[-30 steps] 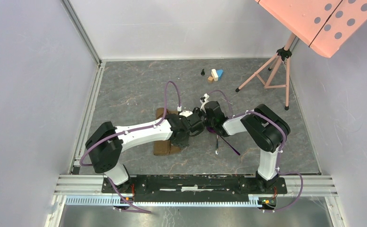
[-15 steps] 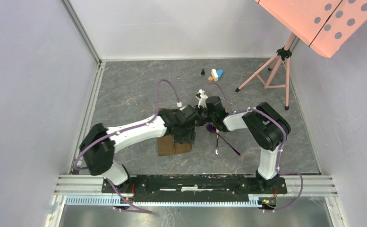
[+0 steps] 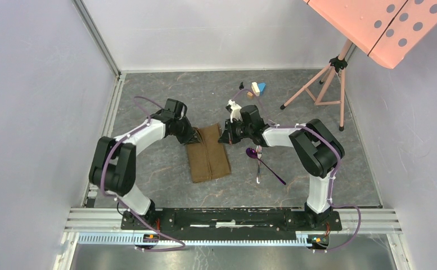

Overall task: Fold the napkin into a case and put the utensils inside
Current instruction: Pick up the 2/3-rectangle-folded napkin at the center of the board, then fold the 2/3-rectangle-folded napkin at the center of the board.

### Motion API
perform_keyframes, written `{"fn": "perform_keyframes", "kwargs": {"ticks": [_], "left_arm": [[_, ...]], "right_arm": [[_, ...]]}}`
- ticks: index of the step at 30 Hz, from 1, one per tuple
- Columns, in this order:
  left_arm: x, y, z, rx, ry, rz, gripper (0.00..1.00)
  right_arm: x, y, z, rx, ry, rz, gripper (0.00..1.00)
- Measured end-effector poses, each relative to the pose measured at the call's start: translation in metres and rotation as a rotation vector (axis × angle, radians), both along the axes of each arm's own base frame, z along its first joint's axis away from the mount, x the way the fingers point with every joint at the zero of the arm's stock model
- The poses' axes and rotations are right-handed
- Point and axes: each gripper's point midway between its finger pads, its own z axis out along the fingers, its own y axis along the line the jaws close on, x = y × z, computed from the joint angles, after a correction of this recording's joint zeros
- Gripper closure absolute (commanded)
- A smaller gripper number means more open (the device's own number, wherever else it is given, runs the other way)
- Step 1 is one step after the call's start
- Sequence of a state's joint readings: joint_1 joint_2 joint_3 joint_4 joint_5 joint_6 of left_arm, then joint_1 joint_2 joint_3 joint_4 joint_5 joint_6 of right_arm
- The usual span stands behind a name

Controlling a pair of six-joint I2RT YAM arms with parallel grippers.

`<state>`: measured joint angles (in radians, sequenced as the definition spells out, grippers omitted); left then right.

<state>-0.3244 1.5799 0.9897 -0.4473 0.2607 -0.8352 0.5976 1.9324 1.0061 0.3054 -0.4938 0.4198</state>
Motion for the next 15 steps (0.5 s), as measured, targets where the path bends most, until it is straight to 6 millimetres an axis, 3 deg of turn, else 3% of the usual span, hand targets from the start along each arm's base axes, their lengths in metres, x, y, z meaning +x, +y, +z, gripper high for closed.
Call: {"fn": "perform_keyframes", "kwargs": {"ticks": [9,15], "left_arm": [[0.011,0.000,-0.050,0.028,0.099,0.009,0.94],[0.014,0.000,-0.055,0.027,0.105,0.014,0.94]], "right_arm": [[0.007,0.002,0.004,-0.062,-0.009,-0.004,1.00],[0.009,0.017,0.015,-0.083,-0.018,-0.016,1.00]]}}
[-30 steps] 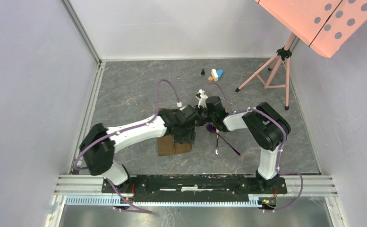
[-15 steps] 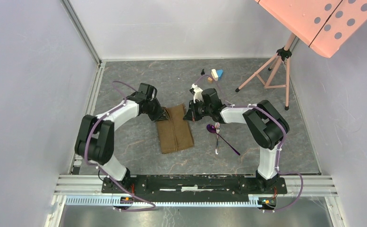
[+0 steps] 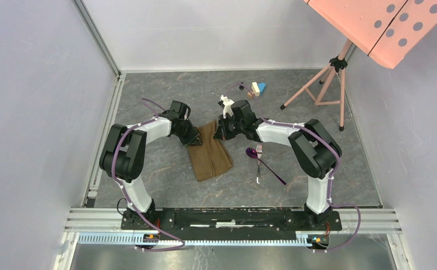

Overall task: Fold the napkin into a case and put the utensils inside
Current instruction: Fold the 2/3-rectangle-folded napkin at the center of the board.

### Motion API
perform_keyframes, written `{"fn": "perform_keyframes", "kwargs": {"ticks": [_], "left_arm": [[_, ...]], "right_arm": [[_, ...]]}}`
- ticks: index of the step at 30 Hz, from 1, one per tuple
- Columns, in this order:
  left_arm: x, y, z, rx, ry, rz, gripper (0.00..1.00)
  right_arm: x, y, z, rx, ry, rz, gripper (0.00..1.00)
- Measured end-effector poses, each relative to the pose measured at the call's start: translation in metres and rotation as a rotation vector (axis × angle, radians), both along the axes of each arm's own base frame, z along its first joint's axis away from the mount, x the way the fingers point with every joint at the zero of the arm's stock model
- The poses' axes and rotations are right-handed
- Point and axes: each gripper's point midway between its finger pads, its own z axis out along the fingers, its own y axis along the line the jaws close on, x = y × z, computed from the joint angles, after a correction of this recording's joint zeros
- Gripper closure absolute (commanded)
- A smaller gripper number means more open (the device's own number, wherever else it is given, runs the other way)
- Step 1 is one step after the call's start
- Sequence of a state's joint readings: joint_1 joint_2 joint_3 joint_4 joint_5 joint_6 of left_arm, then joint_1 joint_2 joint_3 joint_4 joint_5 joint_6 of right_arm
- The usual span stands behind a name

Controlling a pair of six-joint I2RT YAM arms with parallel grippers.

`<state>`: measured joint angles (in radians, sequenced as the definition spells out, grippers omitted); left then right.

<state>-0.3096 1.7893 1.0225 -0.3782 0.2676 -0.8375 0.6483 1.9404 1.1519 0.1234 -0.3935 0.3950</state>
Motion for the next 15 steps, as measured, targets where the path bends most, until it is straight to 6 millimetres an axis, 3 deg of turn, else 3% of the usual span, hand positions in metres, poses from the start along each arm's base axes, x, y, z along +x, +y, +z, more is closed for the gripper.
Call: {"fn": "perform_keyframes", "kwargs": {"ticks": [7,12,15], "left_arm": [[0.001,-0.001,-0.001,-0.008,-0.012,-0.001,0.95],[0.002,-0.002,-0.001,-0.021,-0.028,0.008,0.95],[0.002,-0.002,-0.001,-0.024,-0.039,0.008,0.95]], "right_arm": [[-0.016,0.026,0.010,0.060,0.096,-0.062,1.00],[-0.031,0.054,0.026,0.232,0.202,-0.120,1.00],[-0.042,0.056,0.020,0.321,0.304,-0.189,1.00]]}}
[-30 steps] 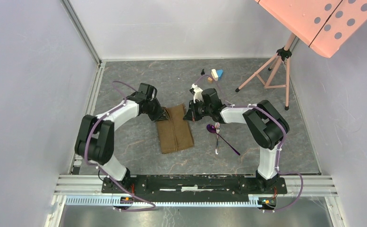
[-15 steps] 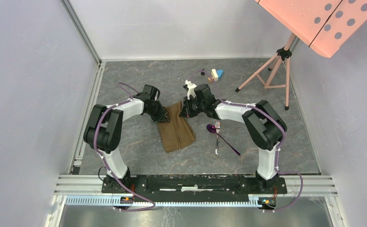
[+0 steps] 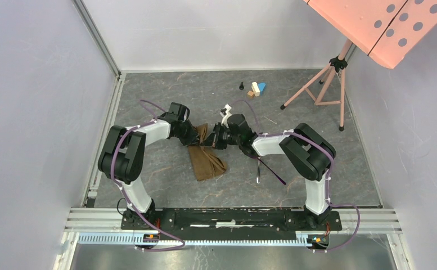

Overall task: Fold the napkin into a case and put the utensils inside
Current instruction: Fold the 2/3-rectangle-folded napkin at the center of the board.

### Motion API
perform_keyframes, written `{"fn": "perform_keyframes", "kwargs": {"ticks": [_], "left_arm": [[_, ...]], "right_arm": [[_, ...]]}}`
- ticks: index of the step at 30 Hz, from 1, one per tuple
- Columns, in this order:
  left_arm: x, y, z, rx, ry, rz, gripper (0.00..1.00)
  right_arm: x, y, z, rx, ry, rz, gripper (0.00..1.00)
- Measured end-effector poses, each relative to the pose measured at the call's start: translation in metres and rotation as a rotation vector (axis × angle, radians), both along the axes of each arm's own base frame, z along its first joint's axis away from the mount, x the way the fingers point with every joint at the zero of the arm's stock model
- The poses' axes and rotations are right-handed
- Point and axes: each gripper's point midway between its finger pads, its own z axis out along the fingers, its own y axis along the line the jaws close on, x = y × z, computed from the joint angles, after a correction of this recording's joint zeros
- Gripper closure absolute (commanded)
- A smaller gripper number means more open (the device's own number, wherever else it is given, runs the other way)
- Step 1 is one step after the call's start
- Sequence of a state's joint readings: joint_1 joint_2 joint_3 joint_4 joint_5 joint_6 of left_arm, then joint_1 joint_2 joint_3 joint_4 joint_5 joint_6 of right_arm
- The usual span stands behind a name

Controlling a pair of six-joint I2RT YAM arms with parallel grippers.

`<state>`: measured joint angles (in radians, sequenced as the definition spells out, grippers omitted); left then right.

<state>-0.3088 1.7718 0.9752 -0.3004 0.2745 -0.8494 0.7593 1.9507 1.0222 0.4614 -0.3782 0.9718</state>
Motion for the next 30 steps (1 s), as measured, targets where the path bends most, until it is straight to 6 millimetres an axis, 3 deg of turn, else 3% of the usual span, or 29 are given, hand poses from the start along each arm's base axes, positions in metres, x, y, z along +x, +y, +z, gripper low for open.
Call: {"fn": "perform_keyframes", "kwargs": {"ticks": [6,12,16,19,22,27,30], "left_arm": [[0.000,0.000,0.001,-0.004,-0.015,0.000,0.92],[-0.006,0.005,0.013,0.000,-0.014,0.002,0.72],[-0.006,0.018,0.039,-0.022,-0.050,0.025,0.74],[-0.005,0.041,0.050,-0.036,-0.078,0.076,0.81],[-0.006,0.055,0.042,-0.039,-0.049,0.112,0.82],[-0.026,0.053,0.011,-0.043,0.046,0.096,0.81],[-0.033,0.053,0.003,-0.039,0.068,0.093,0.82]], "right_arm": [[-0.005,-0.004,-0.017,0.102,0.162,-0.118,1.00],[-0.003,-0.005,-0.016,0.138,0.188,-0.161,1.00],[-0.002,-0.005,-0.016,0.136,0.186,-0.171,1.00],[-0.002,-0.005,-0.017,0.131,0.188,-0.175,1.00],[-0.002,-0.005,-0.019,0.119,0.196,-0.179,1.00],[0.004,0.002,-0.014,0.108,0.205,-0.197,1.00],[0.006,0.011,-0.007,0.109,0.205,-0.210,1.00]]}}
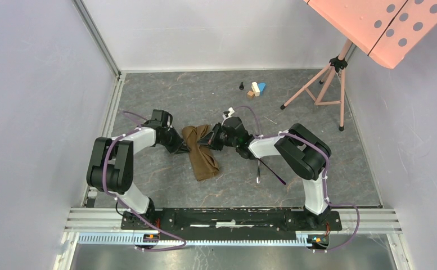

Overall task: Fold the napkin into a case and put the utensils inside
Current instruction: Fold the 2/3-rectangle-folded napkin at the center of the board.

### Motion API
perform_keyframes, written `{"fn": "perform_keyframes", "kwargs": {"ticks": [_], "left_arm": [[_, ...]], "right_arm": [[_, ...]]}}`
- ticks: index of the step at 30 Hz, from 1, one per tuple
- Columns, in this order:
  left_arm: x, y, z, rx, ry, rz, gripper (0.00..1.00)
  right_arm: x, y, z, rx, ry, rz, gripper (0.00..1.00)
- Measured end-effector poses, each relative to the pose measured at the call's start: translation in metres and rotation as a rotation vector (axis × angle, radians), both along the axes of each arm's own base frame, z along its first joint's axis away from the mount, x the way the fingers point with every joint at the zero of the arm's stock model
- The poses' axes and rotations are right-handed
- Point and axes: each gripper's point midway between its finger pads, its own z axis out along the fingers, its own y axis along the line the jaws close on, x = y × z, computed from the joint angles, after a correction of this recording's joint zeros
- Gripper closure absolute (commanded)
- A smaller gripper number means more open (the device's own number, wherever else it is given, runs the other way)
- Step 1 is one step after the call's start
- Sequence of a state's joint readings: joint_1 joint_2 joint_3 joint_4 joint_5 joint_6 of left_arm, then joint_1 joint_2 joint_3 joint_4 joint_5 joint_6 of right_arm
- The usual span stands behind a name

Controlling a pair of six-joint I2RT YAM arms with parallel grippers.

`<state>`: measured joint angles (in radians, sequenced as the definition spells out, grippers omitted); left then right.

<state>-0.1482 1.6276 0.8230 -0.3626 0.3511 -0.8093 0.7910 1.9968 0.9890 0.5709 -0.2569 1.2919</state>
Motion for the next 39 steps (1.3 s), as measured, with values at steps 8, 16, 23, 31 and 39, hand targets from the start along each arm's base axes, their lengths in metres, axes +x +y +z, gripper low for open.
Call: {"fn": "perform_keyframes", "kwargs": {"ticks": [8,16,23,31,39], "left_arm": [[0.001,-0.002,-0.001,-0.011,-0.015,-0.004,0.86],[0.001,-0.002,-0.002,-0.014,-0.019,-0.007,0.88],[0.001,-0.002,-0.004,-0.017,-0.022,-0.009,0.86],[-0.007,0.009,0.003,0.047,-0.040,-0.018,0.49],[-0.023,0.003,0.028,0.030,-0.088,-0.070,0.45]], "right_arm": [[0.000,0.022,-0.003,-0.014,0.032,-0.034,1.00],[-0.004,0.031,-0.029,-0.064,0.075,-0.044,1.00],[-0.005,0.032,-0.034,-0.067,0.086,-0.044,1.00],[-0.006,0.036,-0.037,-0.050,0.082,-0.025,1.00],[-0.006,0.037,-0.036,-0.041,0.078,-0.023,0.99]]}}
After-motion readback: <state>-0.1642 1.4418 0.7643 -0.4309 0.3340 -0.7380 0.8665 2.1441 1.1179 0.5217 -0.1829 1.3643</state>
